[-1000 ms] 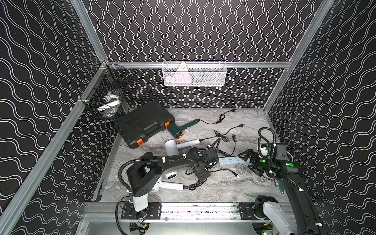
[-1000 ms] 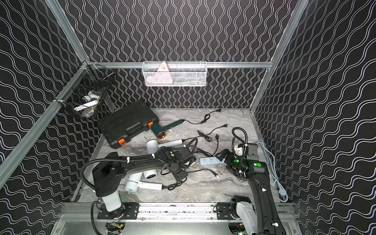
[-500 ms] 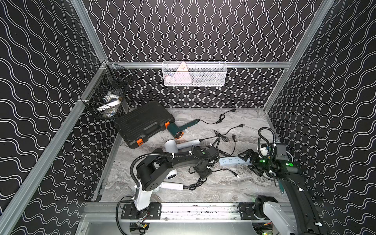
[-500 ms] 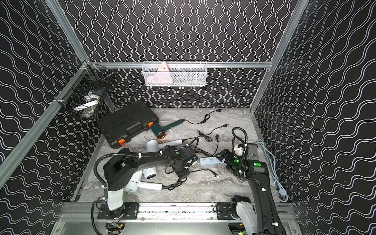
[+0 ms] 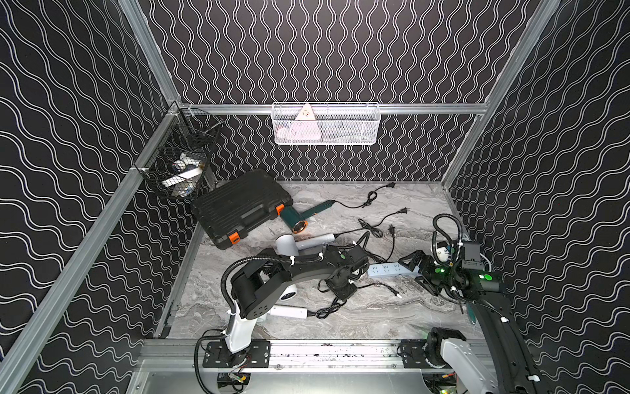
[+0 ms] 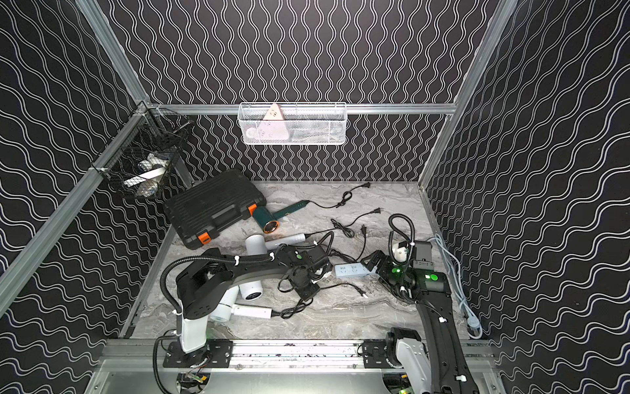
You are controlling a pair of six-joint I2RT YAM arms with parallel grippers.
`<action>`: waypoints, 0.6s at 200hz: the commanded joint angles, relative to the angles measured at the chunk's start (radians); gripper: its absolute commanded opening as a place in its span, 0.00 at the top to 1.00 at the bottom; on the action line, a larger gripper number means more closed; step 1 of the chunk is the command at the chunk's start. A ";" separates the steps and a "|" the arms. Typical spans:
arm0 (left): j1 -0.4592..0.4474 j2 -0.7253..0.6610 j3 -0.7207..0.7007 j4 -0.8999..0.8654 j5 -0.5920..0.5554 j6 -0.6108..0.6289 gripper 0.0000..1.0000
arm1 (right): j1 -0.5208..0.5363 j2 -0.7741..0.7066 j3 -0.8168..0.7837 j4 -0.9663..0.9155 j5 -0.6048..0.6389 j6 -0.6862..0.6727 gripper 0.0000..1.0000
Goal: Charge the blow dryers
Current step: Pick up the plug from the center of the board.
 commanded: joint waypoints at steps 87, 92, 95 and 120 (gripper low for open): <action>0.004 -0.104 -0.025 -0.019 -0.086 0.009 1.00 | 0.000 -0.003 -0.002 0.004 0.003 0.003 0.00; 0.004 -0.114 -0.022 -0.025 -0.089 0.012 1.00 | 0.000 -0.003 0.000 0.003 0.003 0.003 0.00; 0.003 -0.121 -0.023 -0.028 -0.092 0.015 1.00 | -0.001 -0.003 -0.001 0.002 0.003 0.003 0.00; 0.004 -0.184 -0.024 -0.048 -0.107 0.029 1.00 | 0.000 -0.005 0.004 0.000 0.005 0.006 0.00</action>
